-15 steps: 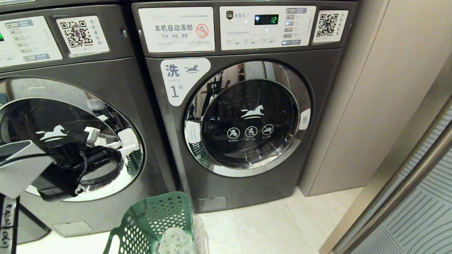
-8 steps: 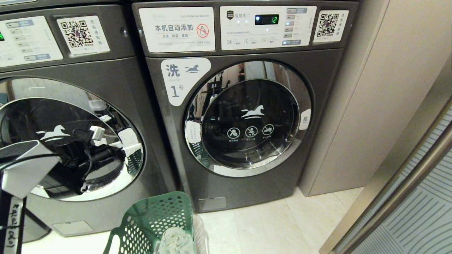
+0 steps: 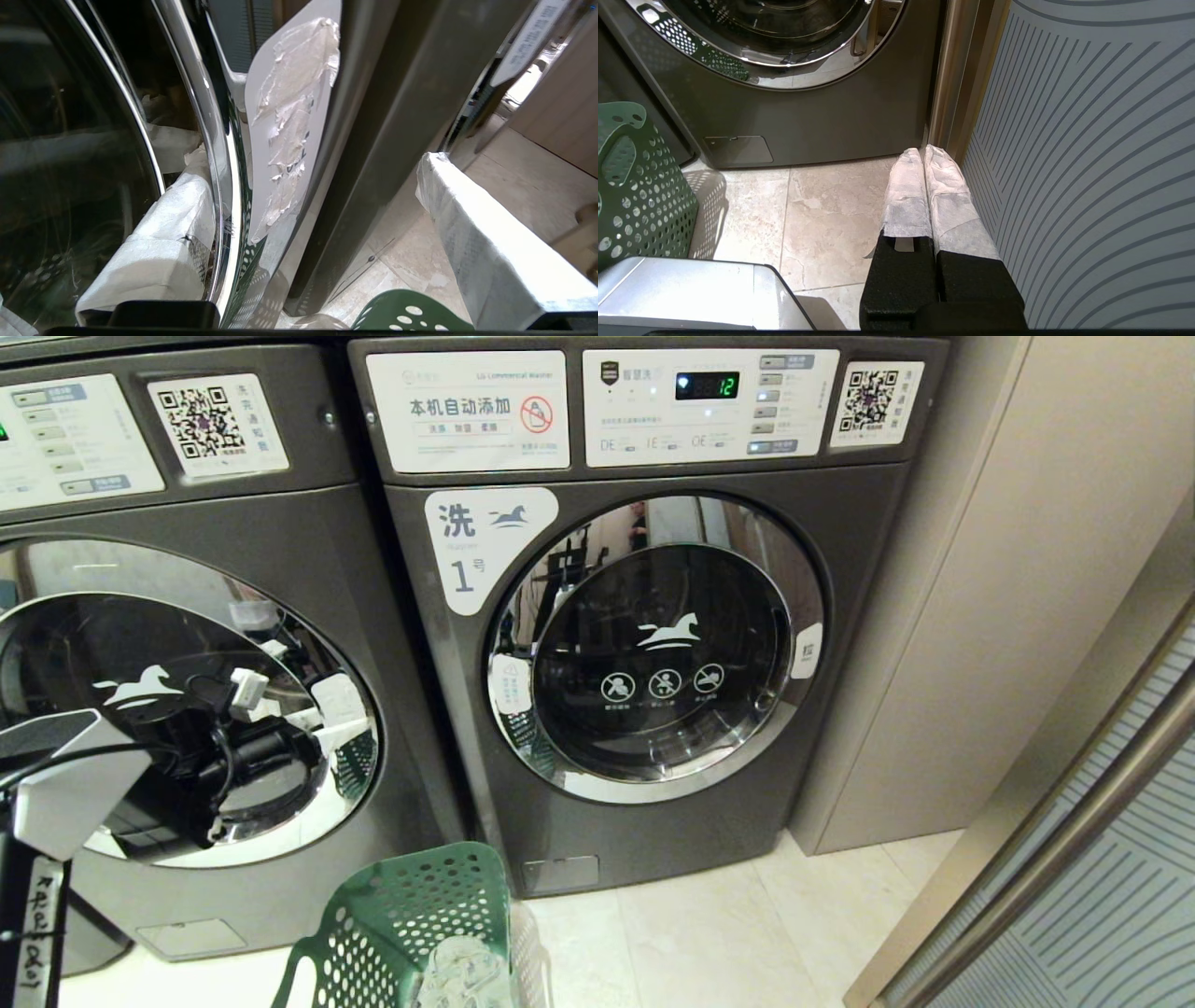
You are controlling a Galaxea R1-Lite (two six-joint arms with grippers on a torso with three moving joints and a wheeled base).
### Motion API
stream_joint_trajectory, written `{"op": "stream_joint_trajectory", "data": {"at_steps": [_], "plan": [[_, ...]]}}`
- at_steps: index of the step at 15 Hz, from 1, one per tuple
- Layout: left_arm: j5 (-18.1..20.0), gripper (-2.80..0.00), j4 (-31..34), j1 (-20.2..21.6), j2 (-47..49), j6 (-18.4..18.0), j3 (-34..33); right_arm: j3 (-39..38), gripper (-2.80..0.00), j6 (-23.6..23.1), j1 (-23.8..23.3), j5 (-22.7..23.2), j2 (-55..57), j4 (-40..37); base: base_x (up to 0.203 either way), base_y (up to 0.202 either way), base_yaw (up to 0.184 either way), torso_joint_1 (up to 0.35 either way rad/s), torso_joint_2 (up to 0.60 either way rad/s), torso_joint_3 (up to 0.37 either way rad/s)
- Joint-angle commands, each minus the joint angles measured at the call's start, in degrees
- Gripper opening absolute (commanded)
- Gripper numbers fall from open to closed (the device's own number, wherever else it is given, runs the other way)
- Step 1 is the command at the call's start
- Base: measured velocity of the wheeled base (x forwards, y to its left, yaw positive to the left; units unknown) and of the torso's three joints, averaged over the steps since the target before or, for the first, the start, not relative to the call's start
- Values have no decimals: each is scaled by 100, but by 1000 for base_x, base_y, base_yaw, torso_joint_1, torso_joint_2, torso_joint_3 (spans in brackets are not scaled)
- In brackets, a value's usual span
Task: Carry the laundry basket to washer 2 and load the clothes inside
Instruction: Open the lid of the washing machine
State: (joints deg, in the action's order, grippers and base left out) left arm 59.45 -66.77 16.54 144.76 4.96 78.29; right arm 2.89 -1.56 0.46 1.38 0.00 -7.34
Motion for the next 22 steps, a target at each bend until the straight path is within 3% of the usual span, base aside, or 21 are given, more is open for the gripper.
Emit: {"op": "stream_joint_trajectory", "data": {"at_steps": [1,5,22], "plan": [[328,0,-160,55,-15,13,-63,1,-280,-2,1,3,4,-1,0,0,0,0,0,0],[846,0,-269,166,-1,1,-267,1,-280,-2,-2,3,0,-4,0,0,0,0,0,0],[945,0,-222,157,-71,-267,-491,1,-280,-2,6,3,0,-4,0,0,0,0,0,0]]}}
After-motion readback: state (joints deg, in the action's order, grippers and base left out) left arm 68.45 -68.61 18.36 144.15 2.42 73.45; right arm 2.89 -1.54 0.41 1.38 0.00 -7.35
